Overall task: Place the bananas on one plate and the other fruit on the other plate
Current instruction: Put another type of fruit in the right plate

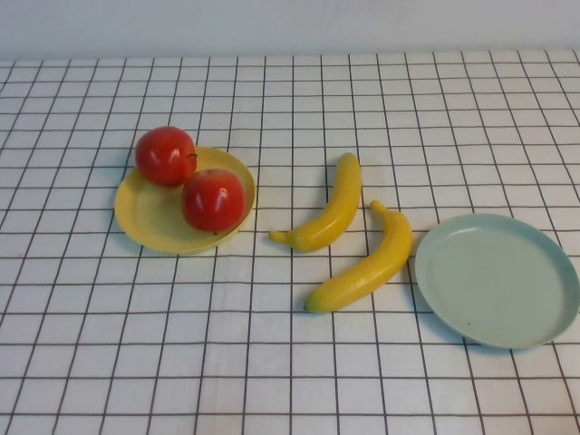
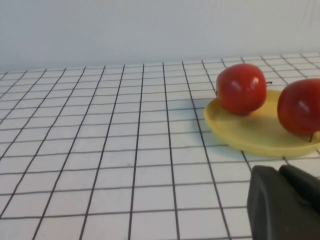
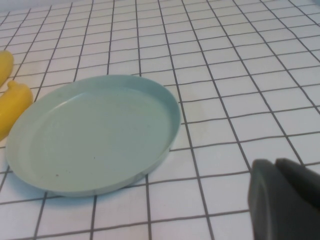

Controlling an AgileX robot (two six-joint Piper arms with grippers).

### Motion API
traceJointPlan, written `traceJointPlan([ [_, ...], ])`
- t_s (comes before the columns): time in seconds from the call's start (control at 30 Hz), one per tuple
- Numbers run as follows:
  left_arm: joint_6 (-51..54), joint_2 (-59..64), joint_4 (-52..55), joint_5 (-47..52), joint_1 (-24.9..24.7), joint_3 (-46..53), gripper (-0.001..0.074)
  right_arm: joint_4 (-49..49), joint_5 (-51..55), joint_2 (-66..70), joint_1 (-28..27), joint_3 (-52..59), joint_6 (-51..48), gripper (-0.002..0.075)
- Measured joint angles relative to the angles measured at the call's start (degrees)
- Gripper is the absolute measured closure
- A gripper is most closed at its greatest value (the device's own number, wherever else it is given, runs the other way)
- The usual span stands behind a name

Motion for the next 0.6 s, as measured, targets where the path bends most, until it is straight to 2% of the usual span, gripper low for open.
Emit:
traceJointPlan([
  [0.23,-0.7,-1.2,2.9,12.8,0.4,0.0,0.0738,0.0,0.0,0.0,0.0,0.0,0.0,0.0743],
  [0.6,-0.7,-1.2,2.8,13.5,0.4,0.0,0.0738,0.0,0.0,0.0,0.0,0.0,0.0,0.0743],
])
